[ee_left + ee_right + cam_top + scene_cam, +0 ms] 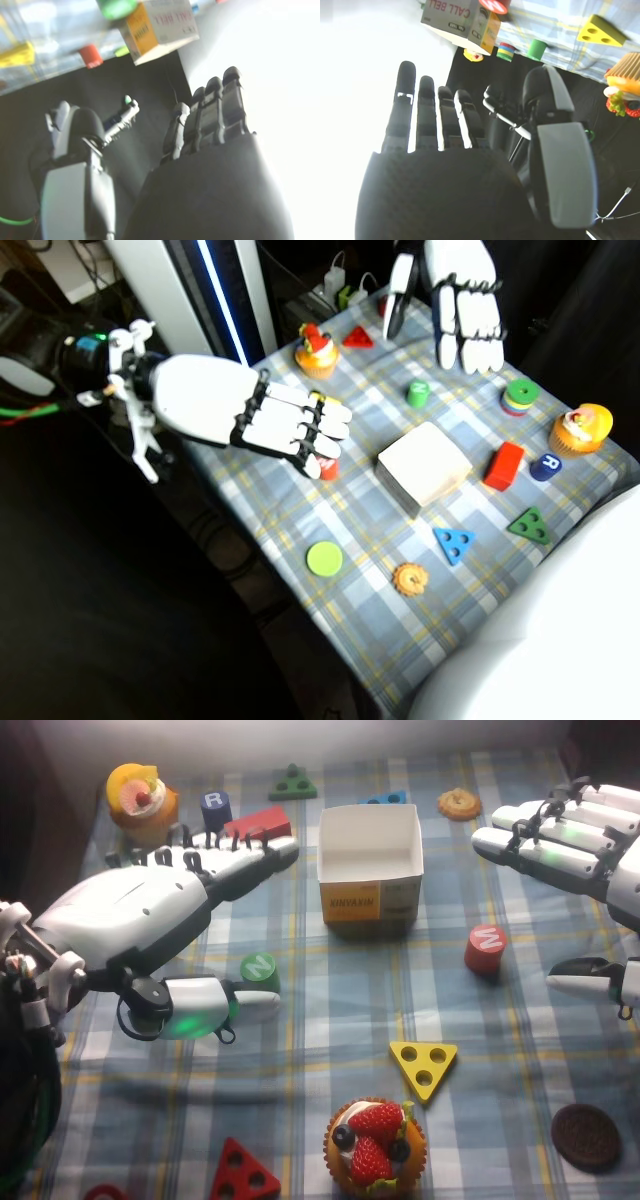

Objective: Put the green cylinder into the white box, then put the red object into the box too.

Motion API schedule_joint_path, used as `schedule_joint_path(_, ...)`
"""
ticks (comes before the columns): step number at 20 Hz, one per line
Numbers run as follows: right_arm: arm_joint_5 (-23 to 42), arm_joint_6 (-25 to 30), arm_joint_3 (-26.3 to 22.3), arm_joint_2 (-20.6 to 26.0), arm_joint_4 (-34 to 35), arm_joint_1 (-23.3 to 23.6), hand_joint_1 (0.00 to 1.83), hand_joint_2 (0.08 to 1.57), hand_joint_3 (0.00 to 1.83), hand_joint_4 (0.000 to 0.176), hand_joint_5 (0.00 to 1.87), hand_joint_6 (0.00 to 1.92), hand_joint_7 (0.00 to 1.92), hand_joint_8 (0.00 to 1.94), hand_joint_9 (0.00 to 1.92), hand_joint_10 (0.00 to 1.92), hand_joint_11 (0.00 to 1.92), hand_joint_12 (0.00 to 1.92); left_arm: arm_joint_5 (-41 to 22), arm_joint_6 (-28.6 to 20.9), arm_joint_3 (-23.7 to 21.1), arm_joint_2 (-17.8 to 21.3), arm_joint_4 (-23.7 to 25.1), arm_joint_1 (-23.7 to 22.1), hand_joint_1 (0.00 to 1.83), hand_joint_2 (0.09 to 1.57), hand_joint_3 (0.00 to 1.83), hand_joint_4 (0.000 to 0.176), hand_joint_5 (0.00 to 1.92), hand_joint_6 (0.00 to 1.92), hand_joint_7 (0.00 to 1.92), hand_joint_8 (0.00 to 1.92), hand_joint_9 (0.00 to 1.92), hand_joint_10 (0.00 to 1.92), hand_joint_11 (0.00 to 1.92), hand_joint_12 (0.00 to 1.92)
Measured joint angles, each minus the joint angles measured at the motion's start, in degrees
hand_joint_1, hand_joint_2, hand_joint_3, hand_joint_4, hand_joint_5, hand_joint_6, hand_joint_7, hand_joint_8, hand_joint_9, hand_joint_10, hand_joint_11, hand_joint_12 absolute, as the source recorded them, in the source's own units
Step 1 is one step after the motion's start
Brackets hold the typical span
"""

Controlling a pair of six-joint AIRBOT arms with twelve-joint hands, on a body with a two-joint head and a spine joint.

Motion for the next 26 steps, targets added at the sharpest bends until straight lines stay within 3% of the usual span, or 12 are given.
schedule_joint_path(3,0.0,0.0,0.1,0.0,0.2,0.0,0.51,1.25,0.0,0.0,0.0,0.0,0.01,0.0,0.0,0.27,0.0,1.34,1.2,5.6,1.5,-2.2,-4.9,0.0,0.79,1.16,0.0,0.045,0.27,0.04,0.33,0.02,0.22,0.09,0.0,0.93)
schedule_joint_path(5,0.1,0.0,0.1,0.0,0.2,0.0,0.51,1.25,0.0,0.0,0.0,0.0,0.0,0.0,0.0,0.24,0.0,1.36,2.9,5.9,2.8,-3.5,-5.7,-0.1,0.83,1.15,0.0,0.057,0.34,0.05,0.4,0.01,0.23,0.17,0.0,1.11)
schedule_joint_path(8,0.1,0.0,0.2,0.0,0.5,0.0,0.52,1.26,0.0,0.0,0.0,0.0,0.0,0.0,0.0,0.21,0.0,1.42,4.3,6.1,4.3,-4.9,-7.3,-0.1,0.84,1.15,0.0,0.042,0.37,0.05,0.44,0.01,0.01,0.78,0.0,1.28)
schedule_joint_path(11,0.2,0.0,0.2,-0.3,0.6,0.0,0.58,1.25,0.0,0.0,0.0,0.0,0.0,0.0,0.0,0.21,0.0,1.42,4.9,10.2,5.7,-6.4,-10.7,-0.2,0.81,1.18,0.0,0.047,0.38,0.06,0.44,0.01,0.0,0.86,0.0,1.48)
schedule_joint_path(13,0.2,0.0,0.2,-0.3,0.6,0.0,0.54,1.26,0.0,0.0,0.0,0.0,0.0,0.0,0.0,0.14,0.0,1.32,5.2,10.4,6.3,-7.1,-11.3,-0.2,0.79,1.23,0.01,0.065,0.44,0.11,0.48,0.03,0.0,0.89,0.0,1.41)
schedule_joint_path(14,0.2,0.0,0.2,-0.3,0.6,0.0,0.53,1.27,0.0,0.0,0.0,0.0,0.0,0.0,0.0,0.12,0.0,1.26,5.5,10.4,6.8,-7.5,-11.8,-0.2,0.83,1.24,0.0,0.048,0.48,0.16,0.53,0.05,0.02,0.95,0.0,1.49)
schedule_joint_path(15,0.2,0.0,0.2,-0.3,0.6,0.0,0.54,1.27,0.0,0.0,0.0,0.0,0.0,0.0,0.0,0.1,0.0,1.14,5.5,10.3,7.0,-7.5,-11.9,-0.3,0.84,1.26,0.0,0.044,0.49,0.3,0.6,0.14,0.07,1.02,0.0,1.52)
schedule_joint_path(16,0.1,0.0,0.2,-0.3,0.6,0.0,0.54,1.27,0.0,0.0,0.0,0.0,0.0,0.0,0.0,0.1,0.0,1.01,5.4,10.2,7.4,-7.8,-11.9,-0.4,0.93,1.26,0.02,0.019,0.64,1.21,0.76,0.27,0.23,1.09,0.0,1.71)
schedule_joint_path(17,0.2,0.0,0.2,-0.3,0.6,0.0,0.54,1.28,0.0,0.0,0.0,0.0,0.0,0.0,0.0,0.09,0.0,0.92,4.8,10.2,7.5,-7.9,-12.0,-0.6,1.06,1.3,0.01,0.001,0.56,1.49,0.72,1.23,0.29,1.12,0.0,1.75)
schedule_joint_path(18,0.2,0.0,0.2,-0.3,0.6,0.0,0.53,1.28,0.0,0.0,0.0,0.0,0.0,0.0,0.0,0.09,0.0,0.9,4.6,10.2,7.5,-7.9,-11.9,-0.9,1.09,1.31,0.0,0.0,0.54,1.55,0.71,1.45,0.32,1.23,0.0,1.74)
schedule_joint_path(21,0.2,0.0,0.3,-0.5,0.8,0.0,0.53,1.3,0.0,0.0,0.0,0.0,0.0,0.0,0.01,0.01,0.0,0.59,4.3,10.4,7.5,-7.9,-12.2,-0.9,1.14,1.28,0.0,0.0,0.63,1.37,0.75,1.56,0.44,1.62,0.01,1.92)
schedule_joint_path(26,0.0,0.0,0.3,-0.6,1.0,0.0,0.5,1.3,0.0,0.0,0.0,0.0,0.0,0.0,0.03,0.05,0.0,0.84,4.4,10.2,6.9,-8.1,-11.8,-1.1,1.14,1.28,0.0,0.0,0.64,1.35,0.73,1.6,0.47,1.67,0.04,1.92)
